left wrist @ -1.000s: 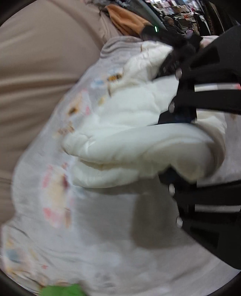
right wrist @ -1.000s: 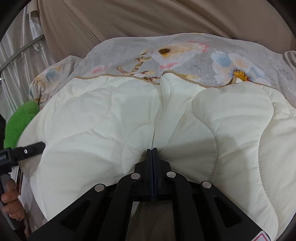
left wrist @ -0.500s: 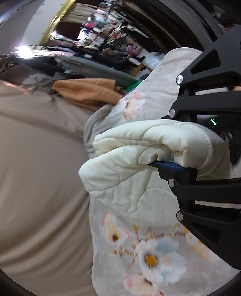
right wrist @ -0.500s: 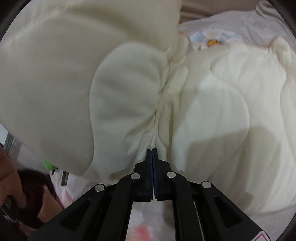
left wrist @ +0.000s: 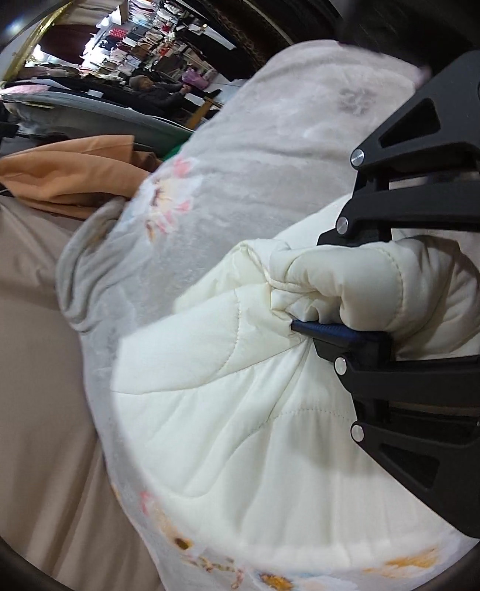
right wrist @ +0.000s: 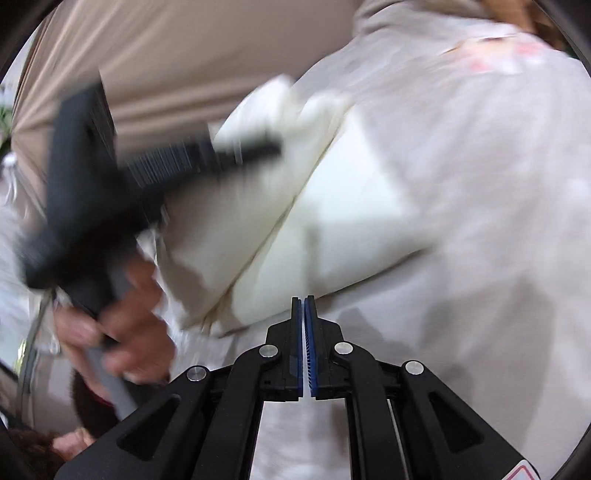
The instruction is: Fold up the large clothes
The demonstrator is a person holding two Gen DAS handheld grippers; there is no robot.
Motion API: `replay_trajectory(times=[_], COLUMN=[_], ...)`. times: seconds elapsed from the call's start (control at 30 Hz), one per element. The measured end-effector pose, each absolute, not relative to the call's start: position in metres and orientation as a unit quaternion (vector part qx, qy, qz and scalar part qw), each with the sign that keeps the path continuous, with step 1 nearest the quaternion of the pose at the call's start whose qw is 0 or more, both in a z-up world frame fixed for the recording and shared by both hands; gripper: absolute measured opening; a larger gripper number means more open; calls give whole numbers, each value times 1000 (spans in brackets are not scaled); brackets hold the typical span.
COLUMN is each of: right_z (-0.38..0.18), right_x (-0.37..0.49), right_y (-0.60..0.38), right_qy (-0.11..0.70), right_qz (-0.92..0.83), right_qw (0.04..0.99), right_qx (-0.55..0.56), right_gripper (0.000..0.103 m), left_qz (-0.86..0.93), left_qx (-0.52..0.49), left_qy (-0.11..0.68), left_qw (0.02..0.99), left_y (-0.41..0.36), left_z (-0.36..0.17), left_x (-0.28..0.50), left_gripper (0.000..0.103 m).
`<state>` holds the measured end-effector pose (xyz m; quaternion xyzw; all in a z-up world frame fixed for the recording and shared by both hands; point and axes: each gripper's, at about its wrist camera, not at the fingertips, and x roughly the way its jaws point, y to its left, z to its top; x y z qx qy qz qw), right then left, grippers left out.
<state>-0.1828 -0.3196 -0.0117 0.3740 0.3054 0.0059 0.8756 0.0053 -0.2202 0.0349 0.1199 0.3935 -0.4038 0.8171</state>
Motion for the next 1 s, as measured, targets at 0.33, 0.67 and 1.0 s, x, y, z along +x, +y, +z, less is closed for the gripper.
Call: replay_trajectory(times=[0.33, 0.67, 1.0], right_z=[61, 86, 107], right_x=[-168, -62, -79], right_y=[-353, -332, -331], right_qy=[252, 324, 252], right_qz=[1, 78, 101], right_qw=[912, 895, 927], right_qx=[325, 295, 260], right_gripper=[56, 77, 6], left_qz=[-443, -303, -311], left_qx=[32, -15, 6], left_qy=[351, 296, 350], left_qw=[824, 906, 884], left_y=[-154, -47, -72], left_z=[96, 128, 78], left_x=[-17, 1, 21], left_gripper=[67, 84, 83])
